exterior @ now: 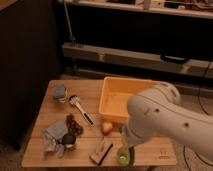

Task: Place pepper in table surface

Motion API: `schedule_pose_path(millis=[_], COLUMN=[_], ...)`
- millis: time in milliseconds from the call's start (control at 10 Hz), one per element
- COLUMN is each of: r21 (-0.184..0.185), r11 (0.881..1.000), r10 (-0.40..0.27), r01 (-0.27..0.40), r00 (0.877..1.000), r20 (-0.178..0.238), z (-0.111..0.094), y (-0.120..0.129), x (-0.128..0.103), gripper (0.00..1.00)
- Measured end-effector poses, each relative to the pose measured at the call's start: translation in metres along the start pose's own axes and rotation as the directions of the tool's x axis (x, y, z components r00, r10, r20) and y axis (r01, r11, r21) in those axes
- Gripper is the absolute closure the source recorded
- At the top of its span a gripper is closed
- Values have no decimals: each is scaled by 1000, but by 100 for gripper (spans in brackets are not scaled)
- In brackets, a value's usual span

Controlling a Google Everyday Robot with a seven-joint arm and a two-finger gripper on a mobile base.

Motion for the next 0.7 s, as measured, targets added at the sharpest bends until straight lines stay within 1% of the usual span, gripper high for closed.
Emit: schedule_pose_path(millis=[100, 200, 400, 500, 700], r21=[1, 4, 2, -5, -35], r11=[1000, 1000, 999, 999, 996], r10=[12, 27, 39, 50, 88], r01=[-12, -27, -39, -50, -84], r00=[1000, 999, 995, 992, 982], r20=[16, 46, 91, 116, 165], z=[-1, -1, 7, 17, 27], y=[-10, -26, -44, -59, -88], x=[12, 26, 33, 35, 43], gripper=[100, 100, 100, 100, 100])
